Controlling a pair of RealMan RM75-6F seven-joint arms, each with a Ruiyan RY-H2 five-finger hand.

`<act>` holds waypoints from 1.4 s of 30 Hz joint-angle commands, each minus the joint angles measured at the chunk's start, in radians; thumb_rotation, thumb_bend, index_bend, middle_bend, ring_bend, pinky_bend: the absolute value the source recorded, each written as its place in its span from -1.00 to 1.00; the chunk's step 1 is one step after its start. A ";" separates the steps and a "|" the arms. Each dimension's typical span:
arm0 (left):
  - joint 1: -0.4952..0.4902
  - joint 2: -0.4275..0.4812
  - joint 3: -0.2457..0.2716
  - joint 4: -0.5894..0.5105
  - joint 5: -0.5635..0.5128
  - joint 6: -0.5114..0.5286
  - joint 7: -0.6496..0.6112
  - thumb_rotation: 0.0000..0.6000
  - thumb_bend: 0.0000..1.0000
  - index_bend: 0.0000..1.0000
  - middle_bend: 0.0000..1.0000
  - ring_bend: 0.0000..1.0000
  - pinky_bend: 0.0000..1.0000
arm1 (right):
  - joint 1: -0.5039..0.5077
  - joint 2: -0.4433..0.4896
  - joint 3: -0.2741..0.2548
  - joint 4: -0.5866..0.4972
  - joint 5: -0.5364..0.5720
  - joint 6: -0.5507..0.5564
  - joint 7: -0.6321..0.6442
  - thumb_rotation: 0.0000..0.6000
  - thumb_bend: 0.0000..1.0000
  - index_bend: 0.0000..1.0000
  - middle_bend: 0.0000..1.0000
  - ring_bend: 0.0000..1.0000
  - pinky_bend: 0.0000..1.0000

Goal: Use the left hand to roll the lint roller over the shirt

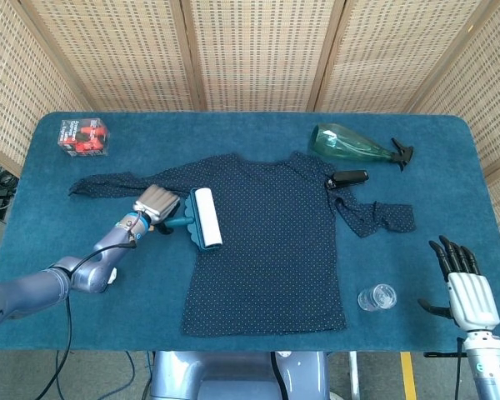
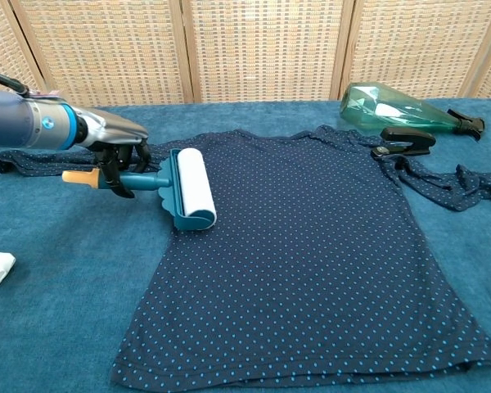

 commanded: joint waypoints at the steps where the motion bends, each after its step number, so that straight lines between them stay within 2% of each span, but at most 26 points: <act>1: -0.011 -0.013 -0.003 0.004 -0.015 0.000 0.015 1.00 -0.34 0.75 0.68 0.41 0.25 | 0.000 0.002 0.001 0.001 0.000 0.001 0.004 1.00 -0.82 -1.00 -1.00 -1.00 -1.00; 11: -0.078 -0.072 -0.023 0.012 -0.092 0.011 0.088 1.00 -0.34 0.75 0.68 0.41 0.25 | 0.002 0.004 0.000 0.004 0.004 -0.010 0.019 1.00 -0.82 -1.00 -1.00 -1.00 -1.00; 20: -0.180 -0.151 -0.040 0.053 -0.213 -0.002 0.167 1.00 -0.34 0.75 0.68 0.41 0.25 | 0.007 0.005 0.004 0.018 0.021 -0.031 0.047 1.00 -0.82 -1.00 -1.00 -1.00 -1.00; 29: -0.263 -0.233 -0.023 0.131 -0.353 -0.021 0.228 1.00 -0.34 0.75 0.68 0.41 0.25 | 0.011 0.006 0.005 0.031 0.025 -0.045 0.071 1.00 -0.82 -1.00 -1.00 -1.00 -1.00; 42: -0.276 -0.243 0.003 0.141 -0.385 -0.027 0.238 1.00 -0.34 0.76 0.69 0.41 0.25 | 0.011 0.004 0.003 0.036 0.025 -0.046 0.066 1.00 -0.82 -1.00 -1.00 -1.00 -1.00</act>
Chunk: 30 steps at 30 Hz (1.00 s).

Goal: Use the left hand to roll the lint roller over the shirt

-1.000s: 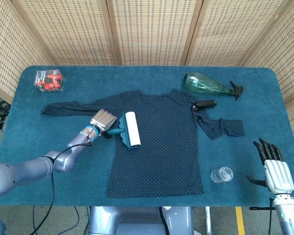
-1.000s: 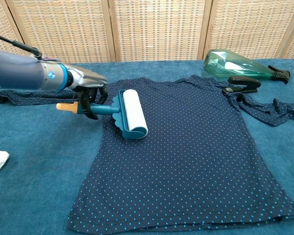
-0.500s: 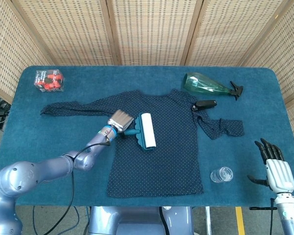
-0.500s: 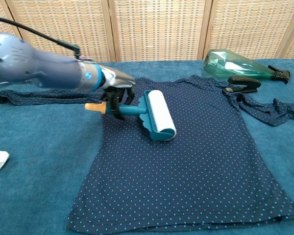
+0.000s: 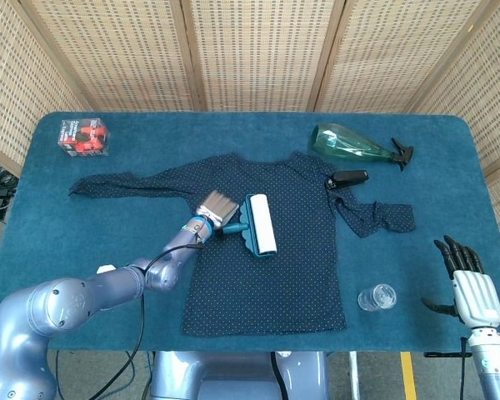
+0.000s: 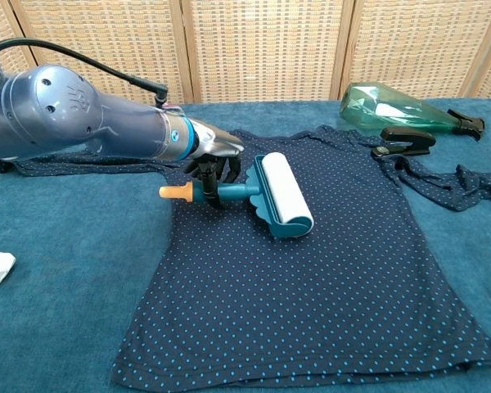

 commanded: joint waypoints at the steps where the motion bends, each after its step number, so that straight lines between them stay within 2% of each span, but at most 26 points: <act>1: 0.008 0.014 0.012 -0.012 0.003 0.005 -0.002 1.00 -0.34 0.76 0.68 0.41 0.25 | -0.001 0.000 -0.001 -0.001 -0.002 0.003 -0.005 1.00 -0.82 -1.00 -1.00 -1.00 -1.00; 15: 0.121 0.148 0.086 -0.083 0.086 0.011 -0.070 1.00 -0.34 0.76 0.68 0.41 0.25 | -0.004 -0.006 -0.007 -0.019 -0.015 0.019 -0.054 1.00 -0.82 -1.00 -1.00 -1.00 -1.00; 30: 0.196 0.242 0.101 -0.127 0.192 -0.003 -0.146 1.00 -0.34 0.75 0.68 0.38 0.22 | -0.005 -0.012 -0.015 -0.037 -0.032 0.032 -0.087 1.00 -0.82 -1.00 -1.00 -1.00 -1.00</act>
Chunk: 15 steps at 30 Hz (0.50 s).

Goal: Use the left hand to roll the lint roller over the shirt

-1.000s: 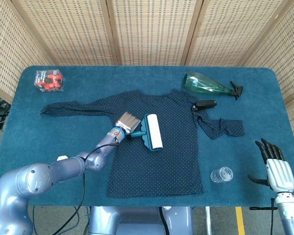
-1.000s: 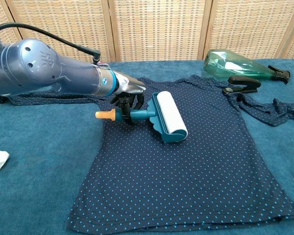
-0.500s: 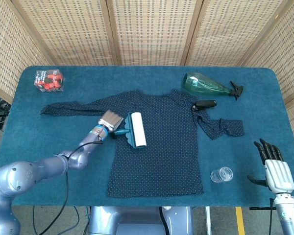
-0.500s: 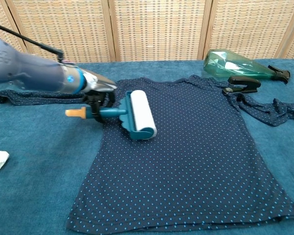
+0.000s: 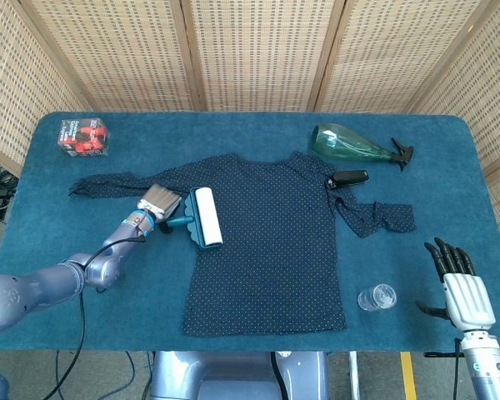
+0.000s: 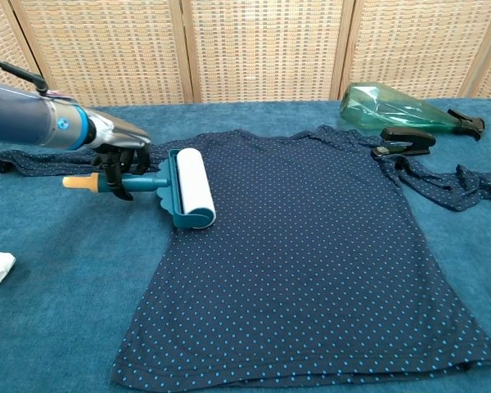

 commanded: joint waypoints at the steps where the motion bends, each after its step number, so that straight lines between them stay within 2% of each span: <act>1: 0.016 0.020 0.004 -0.014 0.022 0.001 -0.015 1.00 -0.34 0.75 0.68 0.38 0.22 | -0.001 0.001 -0.001 -0.004 -0.004 0.005 -0.003 1.00 -0.82 -1.00 -1.00 -1.00 -1.00; 5: 0.047 0.057 0.020 -0.050 0.056 0.046 -0.019 1.00 -0.35 0.73 0.63 0.34 0.16 | -0.006 0.004 -0.006 -0.016 -0.023 0.024 -0.009 1.00 -0.82 -1.00 -1.00 -1.00 -1.00; 6: 0.054 0.062 0.022 -0.056 0.062 0.059 -0.017 1.00 -0.36 0.68 0.58 0.29 0.10 | -0.007 0.005 -0.007 -0.018 -0.026 0.026 -0.010 1.00 -0.82 -1.00 -1.00 -1.00 -1.00; 8: 0.063 0.068 0.025 -0.064 0.071 0.079 -0.013 1.00 -0.42 0.45 0.37 0.13 -0.04 | -0.008 0.006 -0.008 -0.021 -0.031 0.030 -0.012 1.00 -0.82 -1.00 -1.00 -1.00 -1.00; 10: 0.077 0.073 0.029 -0.074 0.079 0.112 -0.001 1.00 -0.58 -0.02 -0.07 -0.23 -0.26 | -0.009 0.006 -0.010 -0.025 -0.038 0.035 -0.015 1.00 -0.82 -1.00 -1.00 -1.00 -1.00; 11: 0.090 0.075 0.027 -0.082 0.085 0.139 0.001 1.00 -0.64 -0.19 -0.23 -0.38 -0.35 | -0.010 0.007 -0.012 -0.029 -0.043 0.038 -0.017 1.00 -0.82 -1.00 -1.00 -1.00 -1.00; 13: 0.108 0.079 0.020 -0.095 0.095 0.170 -0.003 1.00 -0.72 -0.62 -0.68 -0.79 -0.63 | -0.010 0.007 -0.014 -0.033 -0.048 0.040 -0.020 1.00 -0.82 -1.00 -1.00 -1.00 -1.00; 15: 0.126 0.084 0.009 -0.106 0.110 0.191 -0.012 1.00 -0.74 -0.82 -0.93 -0.97 -0.85 | -0.011 0.007 -0.017 -0.036 -0.053 0.042 -0.023 1.00 -0.83 -1.00 -1.00 -1.00 -1.00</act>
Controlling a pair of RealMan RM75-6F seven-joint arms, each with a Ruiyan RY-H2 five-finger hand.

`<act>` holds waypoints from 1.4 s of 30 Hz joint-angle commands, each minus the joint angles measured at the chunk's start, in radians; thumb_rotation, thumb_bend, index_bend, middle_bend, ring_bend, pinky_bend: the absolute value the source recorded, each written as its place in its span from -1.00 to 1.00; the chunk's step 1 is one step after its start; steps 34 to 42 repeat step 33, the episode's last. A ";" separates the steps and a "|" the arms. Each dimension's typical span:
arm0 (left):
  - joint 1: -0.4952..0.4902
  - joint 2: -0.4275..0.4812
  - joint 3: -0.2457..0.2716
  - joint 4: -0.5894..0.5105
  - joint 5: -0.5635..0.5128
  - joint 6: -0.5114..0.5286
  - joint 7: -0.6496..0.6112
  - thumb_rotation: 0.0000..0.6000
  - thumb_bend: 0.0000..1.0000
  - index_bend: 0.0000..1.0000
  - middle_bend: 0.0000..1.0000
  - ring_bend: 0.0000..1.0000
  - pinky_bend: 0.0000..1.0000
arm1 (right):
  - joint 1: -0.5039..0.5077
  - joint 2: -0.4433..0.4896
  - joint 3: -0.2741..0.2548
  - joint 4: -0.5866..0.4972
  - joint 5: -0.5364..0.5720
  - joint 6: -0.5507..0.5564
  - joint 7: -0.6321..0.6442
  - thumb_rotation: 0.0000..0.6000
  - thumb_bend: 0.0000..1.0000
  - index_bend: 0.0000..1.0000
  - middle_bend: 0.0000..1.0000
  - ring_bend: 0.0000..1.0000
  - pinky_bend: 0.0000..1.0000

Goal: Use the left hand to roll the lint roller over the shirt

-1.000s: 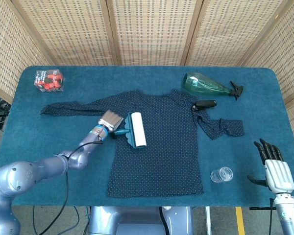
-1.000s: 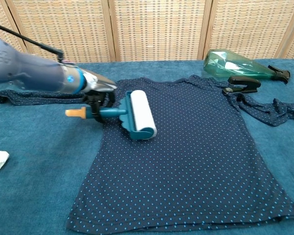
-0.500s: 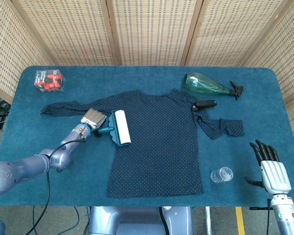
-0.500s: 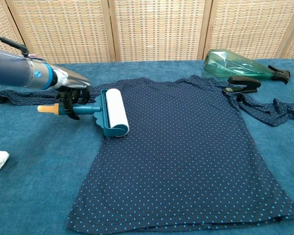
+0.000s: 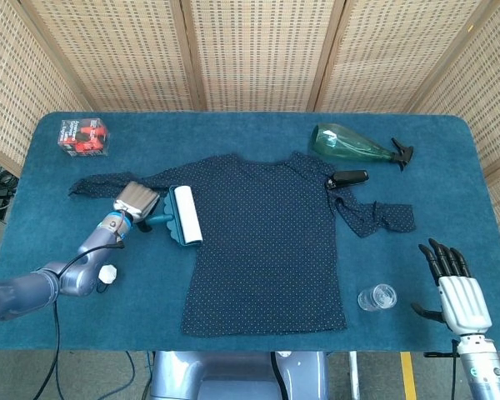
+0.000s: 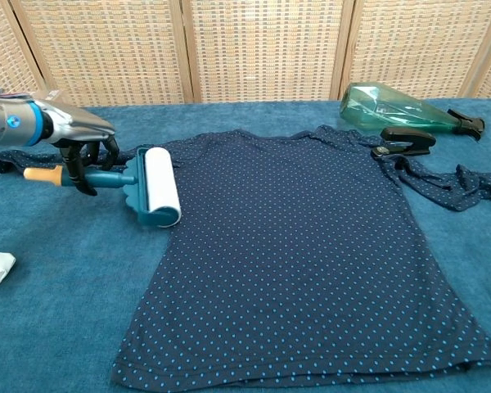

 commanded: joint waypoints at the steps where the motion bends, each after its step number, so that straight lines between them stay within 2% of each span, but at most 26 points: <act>1: 0.036 0.012 -0.016 -0.023 0.030 0.040 -0.011 1.00 -0.74 -0.90 -0.99 -1.00 -0.94 | -0.001 0.000 -0.003 -0.004 -0.006 0.003 -0.003 1.00 -0.82 -1.00 -1.00 -1.00 -1.00; 4: 0.059 0.017 -0.029 -0.030 0.059 0.068 -0.021 1.00 -0.75 -1.00 -1.00 -1.00 -1.00 | -0.001 0.001 -0.005 -0.007 -0.011 0.005 -0.005 1.00 -0.82 -1.00 -1.00 -1.00 -1.00; 9: 0.141 0.043 -0.081 -0.087 0.158 0.179 -0.121 1.00 -0.75 -1.00 -1.00 -1.00 -1.00 | -0.004 0.005 -0.005 -0.011 -0.020 0.017 -0.002 1.00 -0.83 -1.00 -1.00 -1.00 -1.00; 14: 0.251 0.085 -0.103 -0.177 0.311 0.359 -0.220 1.00 -0.75 -1.00 -1.00 -1.00 -1.00 | -0.008 0.011 -0.001 -0.010 -0.017 0.025 0.007 1.00 -0.82 -1.00 -1.00 -1.00 -1.00; 20: 0.421 0.127 -0.084 -0.304 0.460 0.632 -0.253 1.00 -0.75 -1.00 -1.00 -1.00 -1.00 | -0.012 0.018 0.009 -0.010 -0.005 0.035 0.016 1.00 -0.83 -1.00 -1.00 -1.00 -1.00; 27: 0.640 0.130 -0.003 -0.384 0.586 0.884 -0.180 1.00 -0.75 -1.00 -1.00 -1.00 -1.00 | -0.019 0.026 0.020 -0.015 0.002 0.053 0.011 1.00 -0.83 -1.00 -1.00 -1.00 -1.00; 33: 0.743 0.135 0.025 -0.385 0.646 0.946 -0.169 1.00 -0.75 -1.00 -1.00 -1.00 -1.00 | -0.022 0.030 0.022 -0.024 -0.005 0.064 0.009 1.00 -0.83 -1.00 -1.00 -1.00 -1.00; 42: 0.743 0.135 0.025 -0.385 0.646 0.946 -0.169 1.00 -0.75 -1.00 -1.00 -1.00 -1.00 | -0.022 0.030 0.022 -0.024 -0.005 0.064 0.009 1.00 -0.83 -1.00 -1.00 -1.00 -1.00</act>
